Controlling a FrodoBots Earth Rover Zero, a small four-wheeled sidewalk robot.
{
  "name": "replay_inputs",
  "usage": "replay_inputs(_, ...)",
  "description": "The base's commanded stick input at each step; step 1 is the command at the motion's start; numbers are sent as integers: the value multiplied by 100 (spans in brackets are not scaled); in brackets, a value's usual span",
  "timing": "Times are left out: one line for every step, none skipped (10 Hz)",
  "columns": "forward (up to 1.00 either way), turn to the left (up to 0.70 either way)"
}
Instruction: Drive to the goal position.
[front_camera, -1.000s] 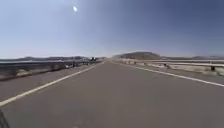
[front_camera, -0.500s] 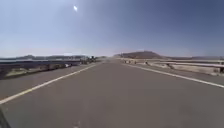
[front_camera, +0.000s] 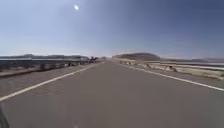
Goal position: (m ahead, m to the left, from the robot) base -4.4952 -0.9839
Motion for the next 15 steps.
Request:
replay_inputs(100,0)
replay_inputs(100,0)
replay_inputs(100,0)
replay_inputs(100,0)
replay_inputs(100,0)
replay_inputs(100,27)
replay_inputs(100,27)
replay_inputs(100,0)
replay_inputs(100,0)
replay_inputs(100,0)
replay_inputs(100,0)
replay_inputs(100,0)
replay_inputs(100,0)
replay_inputs(100,0)
replay_inputs(100,0)
